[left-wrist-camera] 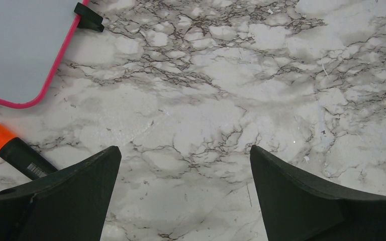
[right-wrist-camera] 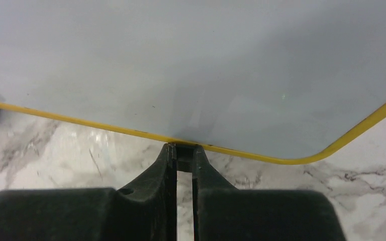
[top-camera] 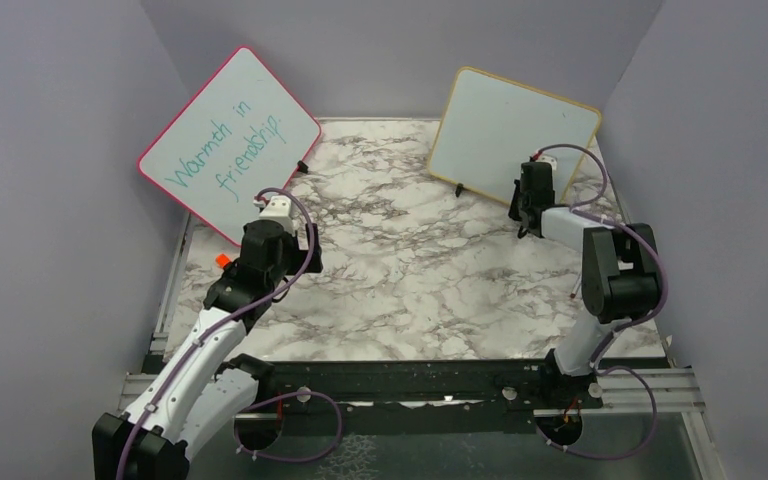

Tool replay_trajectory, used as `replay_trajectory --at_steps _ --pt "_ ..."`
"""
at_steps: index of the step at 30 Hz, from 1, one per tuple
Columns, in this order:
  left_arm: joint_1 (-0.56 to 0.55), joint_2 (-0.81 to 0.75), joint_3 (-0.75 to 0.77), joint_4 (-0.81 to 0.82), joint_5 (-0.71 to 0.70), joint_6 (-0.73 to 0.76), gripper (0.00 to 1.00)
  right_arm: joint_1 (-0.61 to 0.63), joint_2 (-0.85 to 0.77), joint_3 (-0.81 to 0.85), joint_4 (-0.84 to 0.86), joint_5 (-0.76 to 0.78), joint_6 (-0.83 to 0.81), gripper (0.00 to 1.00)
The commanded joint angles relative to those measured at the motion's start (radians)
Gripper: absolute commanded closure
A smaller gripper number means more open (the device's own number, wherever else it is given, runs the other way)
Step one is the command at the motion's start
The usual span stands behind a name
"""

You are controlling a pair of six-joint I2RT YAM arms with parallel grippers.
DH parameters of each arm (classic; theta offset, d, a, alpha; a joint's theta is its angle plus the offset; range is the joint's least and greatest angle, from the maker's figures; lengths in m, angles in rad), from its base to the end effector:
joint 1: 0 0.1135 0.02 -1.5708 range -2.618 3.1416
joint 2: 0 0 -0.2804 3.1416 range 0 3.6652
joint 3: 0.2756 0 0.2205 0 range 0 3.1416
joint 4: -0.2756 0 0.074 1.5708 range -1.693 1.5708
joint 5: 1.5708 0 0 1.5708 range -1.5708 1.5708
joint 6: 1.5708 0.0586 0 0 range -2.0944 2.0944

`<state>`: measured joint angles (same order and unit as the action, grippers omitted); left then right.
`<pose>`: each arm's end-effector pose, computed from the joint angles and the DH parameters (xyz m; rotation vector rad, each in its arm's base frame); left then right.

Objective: Write a sentence on the whiteboard
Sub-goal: Move the whiteboard to the center of the board.

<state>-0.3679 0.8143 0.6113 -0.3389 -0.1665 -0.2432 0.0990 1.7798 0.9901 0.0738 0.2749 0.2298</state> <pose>0.1531 -0.0486 0.2654 0.0321 2.1099 -0.1907 0.3683 0.0206 0.1938 0.2890 2.2397 -0.1395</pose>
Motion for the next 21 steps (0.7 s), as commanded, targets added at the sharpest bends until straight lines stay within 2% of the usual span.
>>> replay_trajectory --at_steps 1,8,21 --pt "-0.003 -0.035 0.03 0.015 0.02 0.013 0.01 0.02 -0.127 -0.09 -0.013 -0.141 -0.049 1.0" --pt "-0.003 -0.066 0.029 0.015 0.016 0.013 0.01 0.089 -0.268 -0.198 -0.086 -0.222 -0.057 1.0" --pt "-0.002 -0.1 0.025 0.009 0.006 0.01 0.01 0.366 -0.429 -0.311 -0.17 -0.226 0.046 1.0"
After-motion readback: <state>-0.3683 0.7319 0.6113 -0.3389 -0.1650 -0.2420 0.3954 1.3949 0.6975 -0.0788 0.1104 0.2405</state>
